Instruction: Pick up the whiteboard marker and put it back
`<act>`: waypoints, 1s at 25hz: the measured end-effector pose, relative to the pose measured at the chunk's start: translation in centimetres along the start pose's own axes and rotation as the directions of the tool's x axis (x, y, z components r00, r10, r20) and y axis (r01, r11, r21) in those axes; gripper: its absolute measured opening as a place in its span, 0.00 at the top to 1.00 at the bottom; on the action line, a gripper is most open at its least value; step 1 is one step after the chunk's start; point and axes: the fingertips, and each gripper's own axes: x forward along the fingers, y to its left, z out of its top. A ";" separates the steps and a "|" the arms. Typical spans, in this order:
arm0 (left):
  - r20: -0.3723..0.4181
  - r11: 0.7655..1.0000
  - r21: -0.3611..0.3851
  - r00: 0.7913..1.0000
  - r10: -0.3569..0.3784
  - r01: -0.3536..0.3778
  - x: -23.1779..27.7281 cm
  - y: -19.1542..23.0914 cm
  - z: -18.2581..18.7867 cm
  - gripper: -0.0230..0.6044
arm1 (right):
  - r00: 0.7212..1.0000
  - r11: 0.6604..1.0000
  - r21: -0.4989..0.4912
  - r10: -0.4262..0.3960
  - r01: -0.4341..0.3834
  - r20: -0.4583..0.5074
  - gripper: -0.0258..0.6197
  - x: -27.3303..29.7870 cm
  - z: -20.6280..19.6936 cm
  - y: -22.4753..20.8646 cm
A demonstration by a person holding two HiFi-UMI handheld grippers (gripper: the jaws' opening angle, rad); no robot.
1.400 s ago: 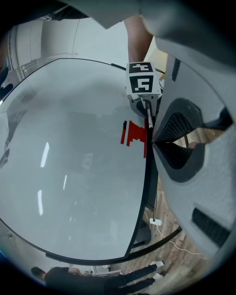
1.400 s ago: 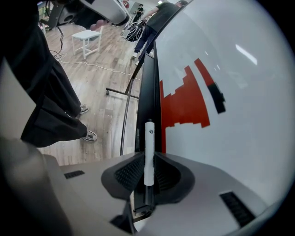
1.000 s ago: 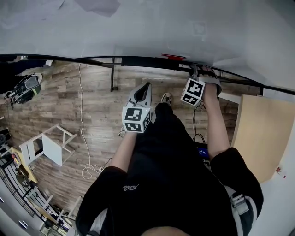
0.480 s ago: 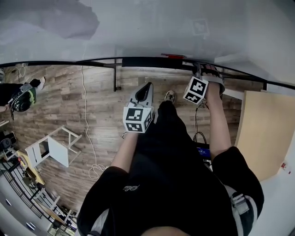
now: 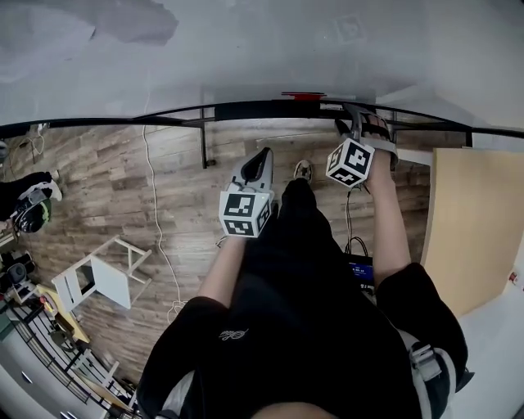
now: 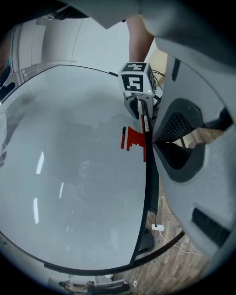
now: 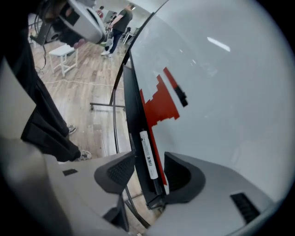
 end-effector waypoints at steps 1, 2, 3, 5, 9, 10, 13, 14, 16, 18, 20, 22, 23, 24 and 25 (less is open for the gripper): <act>0.007 1.000 0.004 1.000 -0.008 0.008 -0.2 -0.1 0.3 0.96 | 1.000 0.999 0.042 -0.014 0.013 0.024 0.67 -0.8 0.4 -0.1; 0.014 1.000 0.007 1.000 -0.016 0.016 -0.4 -0.1 0.5 0.96 | 0.998 0.996 0.089 -0.034 0.030 0.051 0.68 -1.7 0.9 -0.3; 0.022 1.000 0.010 0.999 -0.023 0.023 -0.7 -0.1 0.7 0.96 | 0.995 0.989 0.142 -0.061 0.049 0.080 0.73 -2.7 1.5 -0.6; 0.038 0.999 0.016 0.999 -0.038 0.037 -1.3 -0.1 1.0 0.96 | 0.982 0.960 0.266 -0.124 0.083 0.142 0.81 -4.8 2.9 -1.0; 0.092 0.997 0.040 0.994 -0.062 0.059 -3.2 0.1 2.3 0.96 | 0.937 0.873 0.478 -0.242 0.098 0.250 0.94 -9.7 6.6 -1.3; 0.110 0.997 0.048 0.992 -0.066 0.061 -3.8 0.1 2.7 0.96 | 0.924 0.851 0.518 -0.261 0.084 0.280 0.95 -10.9 7.7 -1.1; 0.157 0.995 0.069 0.985 -0.075 0.065 -5.7 0.2 3.5 0.96 | 0.878 0.758 0.651 -0.299 -0.020 0.374 0.96 -14.1 11.0 0.4; 0.168 0.995 0.074 0.982 -0.081 0.069 -6.2 0.2 3.6 0.96 | 0.862 0.711 0.700 -0.312 -0.067 0.399 0.96 -14.8 11.9 0.9; 0.185 0.993 0.084 0.978 -0.096 0.081 -7.3 0.3 3.9 0.96 | 0.838 0.619 0.774 -0.343 -0.137 0.423 0.96 -16.1 13.2 1.8; 0.199 0.991 0.097 0.974 -0.109 0.091 -8.4 0.4 4.0 0.96 | 0.831 0.571 0.808 -0.371 -0.150 0.416 0.96 -17.4 13.9 2.6; 0.210 0.989 0.109 0.970 -0.121 0.100 -9.3 0.4 4.0 0.96 | 0.836 0.564 0.816 -0.385 -0.123 0.392 0.96 -18.6 14.3 3.5; 0.218 0.988 0.115 0.968 -0.127 0.104 -9.9 0.4 3.9 0.96 | 0.842 0.574 0.814 -0.390 -0.093 0.372 0.96 -19.6 14.6 4.4; 0.222 0.988 0.112 0.967 -0.127 0.105 -10.3 0.3 3.8 0.96 | 0.844 0.580 0.811 -0.392 -0.083 0.367 0.96 -20.1 14.8 4.8; 0.227 0.989 0.105 0.966 -0.126 0.105 -10.6 0.2 3.8 0.96 | 0.843 0.584 0.808 -0.393 -0.079 0.367 0.96 -20.5 14.9 5.1; 0.232 0.990 0.098 0.965 -0.125 0.104 -11.0 0.0 3.7 0.96 | 0.841 0.587 0.806 -0.393 -0.081 0.370 0.96 -20.9 15.1 5.4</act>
